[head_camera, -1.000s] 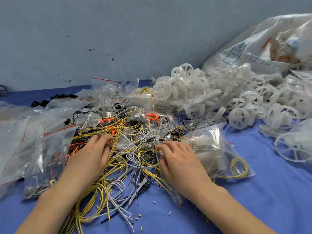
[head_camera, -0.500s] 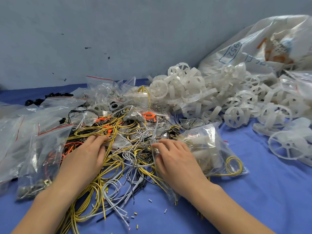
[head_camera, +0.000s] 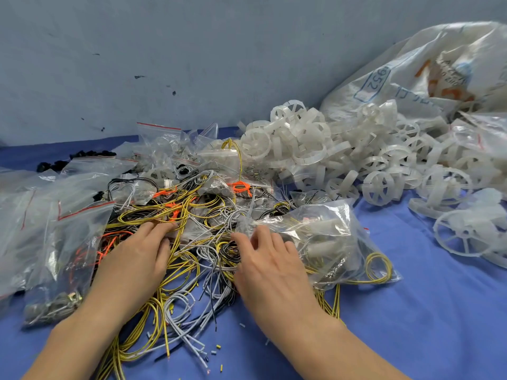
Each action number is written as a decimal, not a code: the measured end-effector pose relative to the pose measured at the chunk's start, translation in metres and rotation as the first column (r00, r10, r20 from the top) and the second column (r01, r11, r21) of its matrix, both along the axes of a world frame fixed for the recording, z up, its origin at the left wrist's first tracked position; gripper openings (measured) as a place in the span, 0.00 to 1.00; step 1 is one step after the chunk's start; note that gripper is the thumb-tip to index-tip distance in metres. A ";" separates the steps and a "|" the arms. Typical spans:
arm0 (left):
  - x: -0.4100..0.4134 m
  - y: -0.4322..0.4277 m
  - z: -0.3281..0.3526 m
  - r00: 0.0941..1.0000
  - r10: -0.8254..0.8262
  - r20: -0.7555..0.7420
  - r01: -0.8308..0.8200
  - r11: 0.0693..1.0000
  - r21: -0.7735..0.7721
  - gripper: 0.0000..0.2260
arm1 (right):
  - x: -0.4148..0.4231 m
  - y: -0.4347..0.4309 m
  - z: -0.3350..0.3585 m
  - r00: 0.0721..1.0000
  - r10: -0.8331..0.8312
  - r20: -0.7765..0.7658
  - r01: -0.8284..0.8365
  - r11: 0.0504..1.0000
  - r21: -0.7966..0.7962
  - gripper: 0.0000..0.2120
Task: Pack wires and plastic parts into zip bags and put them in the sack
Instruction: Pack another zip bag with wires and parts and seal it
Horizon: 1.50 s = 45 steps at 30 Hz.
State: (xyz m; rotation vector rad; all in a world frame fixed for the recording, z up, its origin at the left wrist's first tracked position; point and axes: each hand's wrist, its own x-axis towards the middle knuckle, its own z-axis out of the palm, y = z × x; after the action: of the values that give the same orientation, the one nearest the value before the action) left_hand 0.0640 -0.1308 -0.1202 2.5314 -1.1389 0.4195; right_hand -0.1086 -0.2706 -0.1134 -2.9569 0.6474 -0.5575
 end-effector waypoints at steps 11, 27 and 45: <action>-0.008 0.002 0.003 0.999 -0.019 -0.039 0.017 0.998 -0.055 0.13 | -0.007 -0.015 -0.006 1.000 0.027 -0.005 -0.026 0.992 0.124 0.27; -0.009 0.004 0.003 0.998 -0.028 -0.050 0.025 0.998 -0.064 0.11 | -0.008 -0.004 -0.004 0.997 0.013 0.079 -0.014 1.000 0.014 0.25; -0.007 0.003 0.003 0.998 -0.020 -0.052 0.017 0.998 -0.054 0.11 | -0.007 -0.006 -0.006 0.994 0.047 0.103 -0.048 0.999 0.006 0.25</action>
State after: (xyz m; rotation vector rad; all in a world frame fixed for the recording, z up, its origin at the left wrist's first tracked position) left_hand 0.0570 -0.1275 -0.1173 2.4689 -1.1154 0.3712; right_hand -0.1160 -0.2762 -0.1196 -2.9045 0.5664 -0.6955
